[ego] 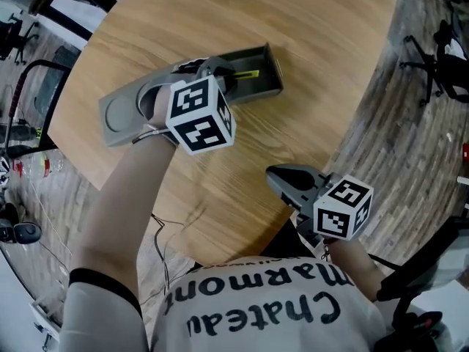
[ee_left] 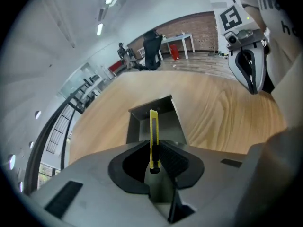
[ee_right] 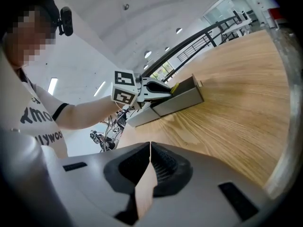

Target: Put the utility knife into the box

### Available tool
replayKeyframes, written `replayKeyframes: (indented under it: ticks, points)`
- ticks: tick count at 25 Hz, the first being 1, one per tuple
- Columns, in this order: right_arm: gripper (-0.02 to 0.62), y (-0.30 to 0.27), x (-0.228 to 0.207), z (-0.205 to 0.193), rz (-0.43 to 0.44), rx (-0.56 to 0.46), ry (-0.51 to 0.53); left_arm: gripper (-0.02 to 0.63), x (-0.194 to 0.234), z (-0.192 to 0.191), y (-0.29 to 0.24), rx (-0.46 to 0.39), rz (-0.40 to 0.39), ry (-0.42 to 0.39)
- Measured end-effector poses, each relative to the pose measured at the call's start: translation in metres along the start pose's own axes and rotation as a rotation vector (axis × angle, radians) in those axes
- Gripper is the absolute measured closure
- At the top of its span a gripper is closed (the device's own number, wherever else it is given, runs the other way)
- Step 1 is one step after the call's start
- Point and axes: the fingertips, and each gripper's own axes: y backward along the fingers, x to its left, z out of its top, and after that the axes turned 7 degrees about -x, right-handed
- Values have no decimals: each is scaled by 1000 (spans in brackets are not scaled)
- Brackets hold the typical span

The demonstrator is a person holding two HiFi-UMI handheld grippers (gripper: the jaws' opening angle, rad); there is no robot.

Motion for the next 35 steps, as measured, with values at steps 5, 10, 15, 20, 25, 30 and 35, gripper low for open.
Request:
replayKeyframes:
  ticks: [5, 10, 15, 20, 25, 30, 35]
  points:
    - [584, 5, 2, -8, 3, 6, -16, 545, -5, -9, -14, 89, -127, -49]
    - [584, 8, 0, -13, 2, -4, -26, 545, -5, -19, -25, 157, -174, -87]
    - [584, 15, -3, -14, -9, -15, -36, 543, -7, -25, -28, 200, -173, -128]
    - [583, 19, -3, -14, -11, -27, -43, 541, -9, -25, -27, 207, -212, -78]
    - [583, 21, 0, -17, -2, -26, -42, 502, -8, -21, -24, 177, -246, 25]
    - [583, 37, -1, -20, -17, -45, -27, 502, -7, -13, -17, 161, -164, 36]
    - [583, 41, 9, -17, -21, -48, -11, 502, 9, 6, 9, 24, -59, 148]
